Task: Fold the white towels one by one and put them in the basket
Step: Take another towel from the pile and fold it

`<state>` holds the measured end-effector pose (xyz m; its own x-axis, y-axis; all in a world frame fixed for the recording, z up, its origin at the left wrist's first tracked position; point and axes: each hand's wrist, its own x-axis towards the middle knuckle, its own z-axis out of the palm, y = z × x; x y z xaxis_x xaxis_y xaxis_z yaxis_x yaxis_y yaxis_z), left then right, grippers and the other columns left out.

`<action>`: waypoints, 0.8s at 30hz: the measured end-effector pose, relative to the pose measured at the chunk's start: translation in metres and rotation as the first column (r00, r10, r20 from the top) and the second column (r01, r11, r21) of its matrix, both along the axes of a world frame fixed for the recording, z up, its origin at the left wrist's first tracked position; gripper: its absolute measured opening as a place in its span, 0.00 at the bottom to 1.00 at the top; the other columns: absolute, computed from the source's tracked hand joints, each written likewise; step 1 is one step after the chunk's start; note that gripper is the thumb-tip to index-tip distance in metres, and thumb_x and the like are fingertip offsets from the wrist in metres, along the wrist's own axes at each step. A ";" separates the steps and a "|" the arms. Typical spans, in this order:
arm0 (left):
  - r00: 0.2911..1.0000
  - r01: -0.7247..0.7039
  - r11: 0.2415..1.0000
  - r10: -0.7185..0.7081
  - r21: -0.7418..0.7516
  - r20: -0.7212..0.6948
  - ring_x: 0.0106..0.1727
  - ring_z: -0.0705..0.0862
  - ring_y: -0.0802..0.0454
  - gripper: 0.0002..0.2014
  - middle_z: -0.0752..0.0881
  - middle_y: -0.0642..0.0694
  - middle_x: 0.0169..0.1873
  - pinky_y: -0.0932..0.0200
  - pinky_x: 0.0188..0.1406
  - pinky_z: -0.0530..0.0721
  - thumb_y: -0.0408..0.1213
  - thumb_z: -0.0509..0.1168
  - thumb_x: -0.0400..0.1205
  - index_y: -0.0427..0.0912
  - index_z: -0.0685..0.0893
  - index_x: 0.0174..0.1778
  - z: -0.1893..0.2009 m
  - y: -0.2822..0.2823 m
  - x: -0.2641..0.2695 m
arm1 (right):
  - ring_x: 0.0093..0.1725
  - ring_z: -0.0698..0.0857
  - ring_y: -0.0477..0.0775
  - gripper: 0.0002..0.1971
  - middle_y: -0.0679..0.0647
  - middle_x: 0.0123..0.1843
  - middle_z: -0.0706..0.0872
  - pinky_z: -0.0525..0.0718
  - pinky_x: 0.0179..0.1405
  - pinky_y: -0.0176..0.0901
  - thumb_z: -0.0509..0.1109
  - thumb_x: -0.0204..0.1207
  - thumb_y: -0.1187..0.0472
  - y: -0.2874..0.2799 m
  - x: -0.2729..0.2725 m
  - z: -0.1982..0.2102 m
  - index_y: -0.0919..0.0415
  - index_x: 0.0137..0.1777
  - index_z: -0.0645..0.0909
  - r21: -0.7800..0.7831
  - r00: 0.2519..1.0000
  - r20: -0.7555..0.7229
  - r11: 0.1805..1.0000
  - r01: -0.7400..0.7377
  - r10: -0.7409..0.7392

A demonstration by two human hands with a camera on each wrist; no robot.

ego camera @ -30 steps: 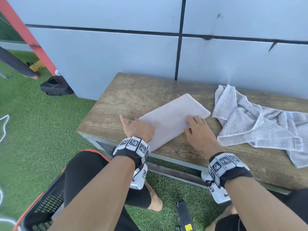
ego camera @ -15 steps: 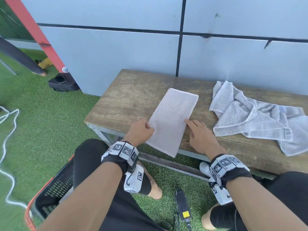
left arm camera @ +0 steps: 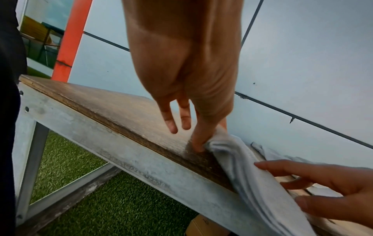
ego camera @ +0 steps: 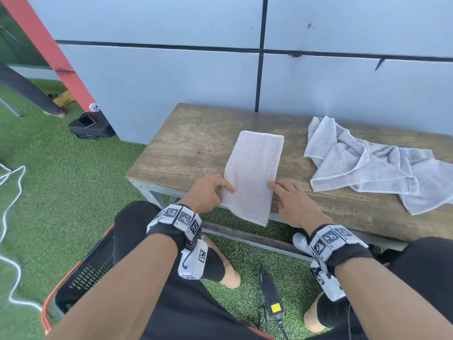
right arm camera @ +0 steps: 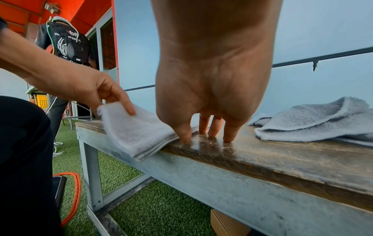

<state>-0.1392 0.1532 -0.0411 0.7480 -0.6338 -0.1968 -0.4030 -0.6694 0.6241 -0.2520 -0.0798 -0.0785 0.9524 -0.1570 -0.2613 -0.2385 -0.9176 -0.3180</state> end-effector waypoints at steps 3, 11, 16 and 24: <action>0.998 -0.032 0.994 0.038 -0.107 0.059 0.42 0.83 0.60 0.17 0.87 0.49 0.54 0.72 0.34 0.80 0.23 0.72 0.78 0.48 0.92 0.56 -0.002 0.000 0.000 | 0.84 0.52 0.58 0.35 0.47 0.87 0.55 0.69 0.79 0.66 0.60 0.85 0.63 0.003 -0.007 -0.001 0.43 0.88 0.49 -0.024 0.999 -0.012 0.999 -0.036 0.036; 0.990 -0.107 0.942 0.132 -0.318 0.059 0.59 0.80 0.57 0.11 0.80 0.56 0.57 0.63 0.58 0.79 0.48 0.73 0.80 0.48 0.90 0.54 0.009 -0.007 -0.004 | 0.84 0.52 0.62 0.60 0.51 0.85 0.51 0.66 0.80 0.69 0.81 0.67 0.40 0.014 -0.020 0.004 0.39 0.87 0.39 -0.009 0.993 -0.097 0.997 -0.072 0.071; 0.984 -0.160 0.889 0.177 -0.428 -0.002 0.41 0.84 0.64 0.09 0.88 0.60 0.44 0.66 0.46 0.79 0.50 0.67 0.84 0.51 0.91 0.47 0.019 -0.009 -0.009 | 0.76 0.71 0.60 0.42 0.54 0.76 0.68 0.73 0.77 0.58 0.76 0.71 0.38 0.006 -0.012 0.013 0.41 0.84 0.64 0.173 0.998 0.062 0.985 0.005 -0.016; 0.935 -0.345 0.774 0.234 -0.531 -0.267 0.42 0.89 0.58 0.19 0.93 0.46 0.44 0.63 0.45 0.87 0.50 0.61 0.88 0.39 0.91 0.52 0.020 -0.010 -0.001 | 0.47 0.85 0.33 0.08 0.37 0.51 0.87 0.79 0.46 0.25 0.67 0.85 0.55 0.004 -0.016 0.050 0.53 0.59 0.86 0.473 0.891 0.426 0.878 -0.070 -0.158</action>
